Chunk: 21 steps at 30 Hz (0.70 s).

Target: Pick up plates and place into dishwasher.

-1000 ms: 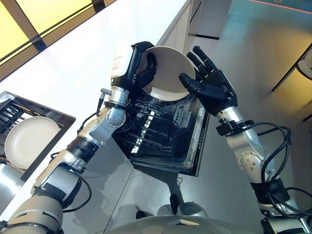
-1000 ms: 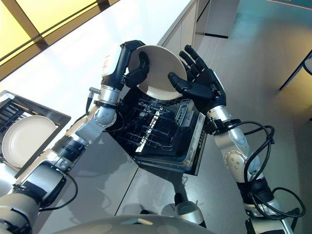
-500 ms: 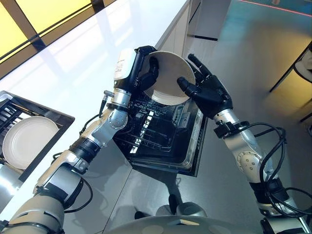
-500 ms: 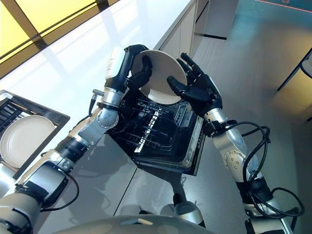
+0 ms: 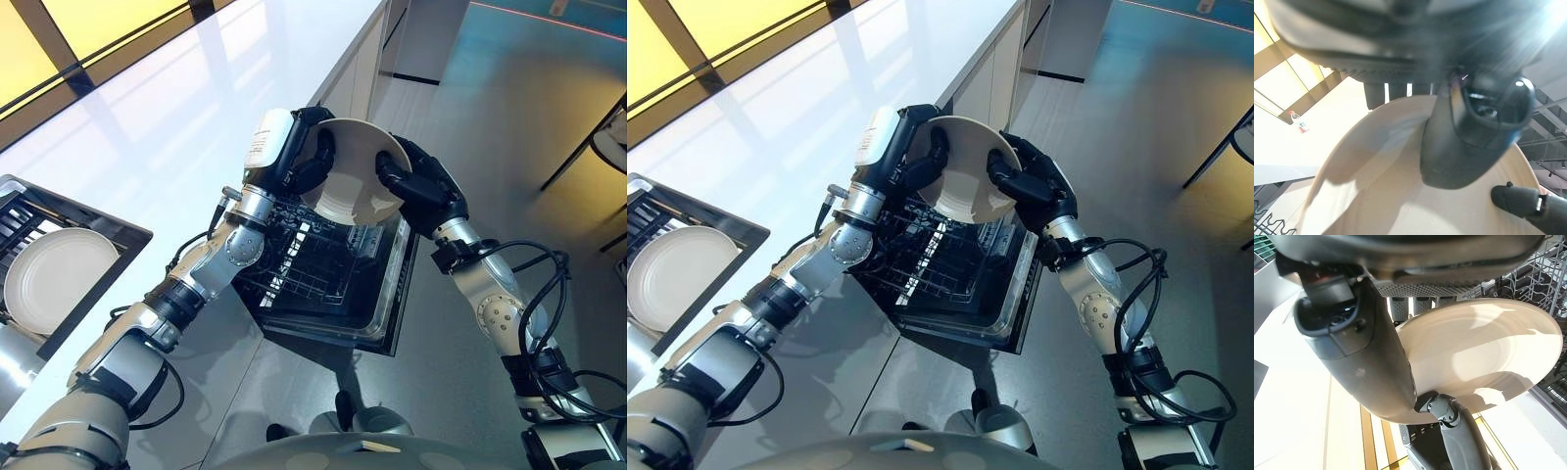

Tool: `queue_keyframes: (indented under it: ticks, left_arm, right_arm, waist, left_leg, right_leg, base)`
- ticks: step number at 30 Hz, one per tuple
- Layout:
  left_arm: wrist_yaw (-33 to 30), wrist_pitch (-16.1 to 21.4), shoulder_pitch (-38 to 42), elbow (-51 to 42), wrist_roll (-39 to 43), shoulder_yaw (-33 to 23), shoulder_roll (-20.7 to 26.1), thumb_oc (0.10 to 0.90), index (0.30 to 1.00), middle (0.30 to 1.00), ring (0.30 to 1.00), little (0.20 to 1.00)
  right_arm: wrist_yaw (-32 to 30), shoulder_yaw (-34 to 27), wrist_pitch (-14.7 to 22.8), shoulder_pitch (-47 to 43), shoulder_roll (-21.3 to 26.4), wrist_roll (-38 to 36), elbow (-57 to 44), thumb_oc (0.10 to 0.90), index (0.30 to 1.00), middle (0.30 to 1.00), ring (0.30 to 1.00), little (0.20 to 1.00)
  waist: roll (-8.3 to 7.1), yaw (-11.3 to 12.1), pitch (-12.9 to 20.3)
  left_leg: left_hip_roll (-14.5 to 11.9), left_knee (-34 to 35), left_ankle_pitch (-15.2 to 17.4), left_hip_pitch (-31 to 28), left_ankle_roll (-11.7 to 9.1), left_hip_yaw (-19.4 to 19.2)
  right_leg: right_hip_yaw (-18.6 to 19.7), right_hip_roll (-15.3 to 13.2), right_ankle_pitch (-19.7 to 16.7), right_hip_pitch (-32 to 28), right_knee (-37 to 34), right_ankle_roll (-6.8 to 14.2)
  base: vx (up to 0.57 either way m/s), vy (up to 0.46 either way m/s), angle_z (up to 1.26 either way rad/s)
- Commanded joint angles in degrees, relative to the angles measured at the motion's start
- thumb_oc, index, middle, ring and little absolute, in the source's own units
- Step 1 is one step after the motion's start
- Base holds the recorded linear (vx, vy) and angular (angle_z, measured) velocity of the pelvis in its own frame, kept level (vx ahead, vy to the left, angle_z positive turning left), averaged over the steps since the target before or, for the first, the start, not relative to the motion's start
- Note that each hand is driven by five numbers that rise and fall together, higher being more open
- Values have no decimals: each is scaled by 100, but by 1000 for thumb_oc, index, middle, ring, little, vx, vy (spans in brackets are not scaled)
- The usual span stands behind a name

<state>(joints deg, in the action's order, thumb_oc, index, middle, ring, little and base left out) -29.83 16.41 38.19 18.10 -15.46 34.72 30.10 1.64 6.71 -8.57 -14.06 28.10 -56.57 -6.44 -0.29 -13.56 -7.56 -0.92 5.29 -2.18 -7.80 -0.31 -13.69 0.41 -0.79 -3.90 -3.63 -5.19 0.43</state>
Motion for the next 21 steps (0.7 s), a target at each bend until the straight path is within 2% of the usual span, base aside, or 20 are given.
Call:
queue_keyframes:
  ticks: [1,2,3,4,5,8,14,16,21]
  left_arm:
    - [-172,317,1071,-644,-17,-141,-18,100,300,300,300,200]
    - [-81,264,1087,-716,14,-139,61,171,361,361,361,271]
    - [-40,242,1093,-732,49,-144,87,336,502,502,502,436]
    - [66,182,1101,-766,138,-161,133,800,900,900,900,900]
    - [331,37,1083,-854,444,-207,217,800,900,900,900,900]
    - [620,-230,987,-1152,731,-377,403,800,900,900,900,900]
    - [1047,-699,589,-2399,1045,-1145,954,800,900,900,900,900]
    - [1113,-715,409,-2650,1177,-1334,1033,800,900,900,900,900]
    - [1591,-1245,-97,-3364,1129,-1772,1171,800,900,900,900,900]
  right_arm:
    - [821,391,70,-514,-154,106,-463,100,300,300,300,200]
    - [764,367,107,-519,-104,294,-438,100,300,300,300,200]
    - [750,359,121,-523,-85,349,-429,100,300,300,300,200]
    - [713,342,156,-527,-50,500,-407,100,300,300,300,200]
    - [593,303,250,-503,32,815,-375,100,300,300,300,200]
    - [442,174,357,-446,192,1169,-330,100,300,300,300,200]
    - [40,-222,487,-239,467,1512,-412,100,300,300,300,200]
    - [-108,-311,591,-160,487,1634,-432,100,300,300,300,200]
    - [-722,-569,794,76,561,2506,-518,100,300,300,300,200]
  waist:
    - [-141,78,509]
    - [-138,99,512]
    - [-138,104,511]
    - [-136,114,508]
    - [-132,136,506]
    - [-108,192,502]
    - [-54,434,482]
    - [-34,503,481]
    - [-12,702,450]
  left_leg:
    - [7,-29,322,-112,-77,39]
    - [13,-29,324,-114,-82,63]
    - [15,-29,323,-113,-83,68]
    - [16,-29,322,-113,-84,77]
    - [18,-29,318,-108,-86,93]
    - [24,-29,316,-97,-92,148]
    - [65,-29,244,-4,-106,372]
    - [80,-29,239,26,-107,446]
    - [132,-29,232,83,-107,659]
  right_leg:
    - [-377,-152,76,-147,28,543]
    - [-386,-156,80,-161,26,546]
    - [-389,-157,79,-162,26,548]
    - [-395,-159,77,-164,25,551]
    - [-407,-162,72,-166,24,555]
    - [-443,-169,70,-168,23,568]
    - [-579,-200,23,-167,19,563]
    - [-629,-211,26,-167,19,560]
    - [-785,-252,30,-198,19,581]
  base:
    - [0,0,0]
    - [0,0,0]
    - [0,0,0]
    - [0,0,0]
    - [0,0,0]
    - [0,-9,4]
    - [-9,-25,5]
    - [2,-12,11]
    - [6,-16,17]
